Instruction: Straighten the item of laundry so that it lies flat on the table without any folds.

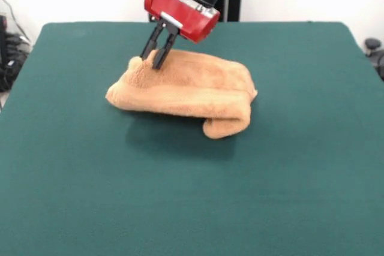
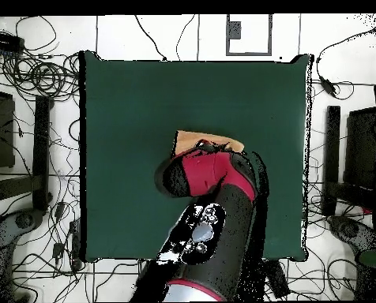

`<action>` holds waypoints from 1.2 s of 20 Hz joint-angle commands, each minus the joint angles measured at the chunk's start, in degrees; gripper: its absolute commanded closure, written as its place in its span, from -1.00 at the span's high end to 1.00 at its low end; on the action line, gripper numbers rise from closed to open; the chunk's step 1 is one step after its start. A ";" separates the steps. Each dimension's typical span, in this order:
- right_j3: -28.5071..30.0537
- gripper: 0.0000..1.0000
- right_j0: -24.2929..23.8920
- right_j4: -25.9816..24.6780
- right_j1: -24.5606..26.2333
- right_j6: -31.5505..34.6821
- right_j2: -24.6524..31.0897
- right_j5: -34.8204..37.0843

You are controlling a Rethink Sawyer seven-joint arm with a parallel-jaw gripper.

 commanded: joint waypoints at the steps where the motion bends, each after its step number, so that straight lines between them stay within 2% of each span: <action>1: 5.20 -1.00 5.96 2.75 6.14 16.73 -3.75 -1.89; 8: 5.09 -1.00 6.37 5.64 6.82 13.79 -5.06 -3.81; 12: 4.63 -1.00 4.64 3.44 5.84 8.99 -3.05 -6.29; 14: 4.84 -1.00 0.64 0.42 4.05 3.52 1.58 -9.99; 15: 5.41 -1.00 -4.58 -2.23 2.18 -2.07 7.80 -11.79; 19: 3.57 -1.00 -16.17 -6.19 1.40 -12.55 19.99 -7.79; 22: -1.61 -1.00 -18.41 -9.12 3.88 -14.15 20.73 -5.89; 24: -6.62 -1.00 -18.35 -12.08 6.19 -13.58 19.20 -6.71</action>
